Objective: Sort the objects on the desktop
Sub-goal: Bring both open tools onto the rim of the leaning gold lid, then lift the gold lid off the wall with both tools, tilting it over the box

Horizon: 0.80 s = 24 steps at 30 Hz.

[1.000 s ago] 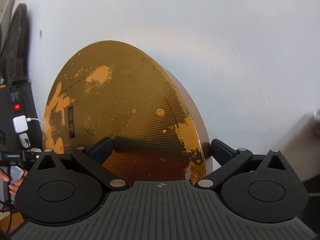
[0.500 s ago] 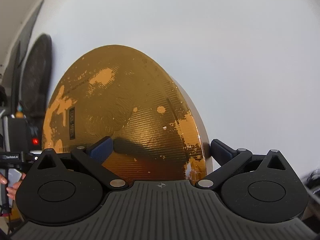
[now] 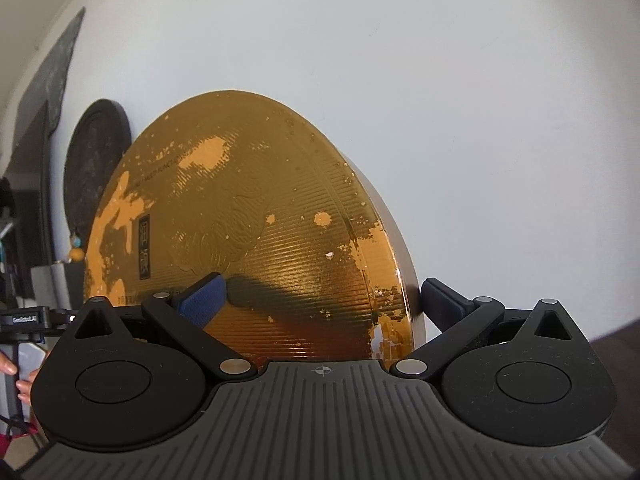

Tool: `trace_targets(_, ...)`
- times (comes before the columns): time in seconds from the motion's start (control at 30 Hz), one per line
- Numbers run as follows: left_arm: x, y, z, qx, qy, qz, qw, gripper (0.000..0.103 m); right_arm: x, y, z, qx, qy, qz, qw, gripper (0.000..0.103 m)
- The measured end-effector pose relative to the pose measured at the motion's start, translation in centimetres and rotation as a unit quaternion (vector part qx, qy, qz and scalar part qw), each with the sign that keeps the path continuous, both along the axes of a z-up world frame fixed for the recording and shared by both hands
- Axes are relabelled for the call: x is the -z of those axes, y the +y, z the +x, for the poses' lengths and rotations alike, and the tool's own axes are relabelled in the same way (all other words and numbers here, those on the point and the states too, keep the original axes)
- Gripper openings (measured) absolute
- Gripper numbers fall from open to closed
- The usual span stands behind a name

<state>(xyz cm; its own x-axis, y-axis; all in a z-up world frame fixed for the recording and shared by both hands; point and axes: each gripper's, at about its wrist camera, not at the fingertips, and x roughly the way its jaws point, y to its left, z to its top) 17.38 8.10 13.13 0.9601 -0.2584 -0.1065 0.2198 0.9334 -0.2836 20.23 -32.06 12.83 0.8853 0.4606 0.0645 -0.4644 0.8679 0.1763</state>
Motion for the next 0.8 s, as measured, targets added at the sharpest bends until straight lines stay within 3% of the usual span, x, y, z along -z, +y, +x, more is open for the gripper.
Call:
trace_targets(0.37, 5.4, -5.6, -7.6, 0.015, 0.104, -0.026, 0.9941, 0.101, 3.4, -6.5, -8.4, 0.024, 0.112, -0.011, 0.993, 0.102)
trace_targets(0.47, 6.3, -6.0, -7.8, 0.018, 0.129, -0.039, 0.9907, 0.101, 4.5, -7.9, -10.5, 0.031, 0.138, -0.019, 0.990, 0.102)
trace_targets(0.8, 8.1, -8.3, -11.3, 0.036, 0.173, -0.044, 0.9833, 0.101, 7.0, -11.0, -15.3, 0.051, 0.198, -0.022, 0.979, 0.102)
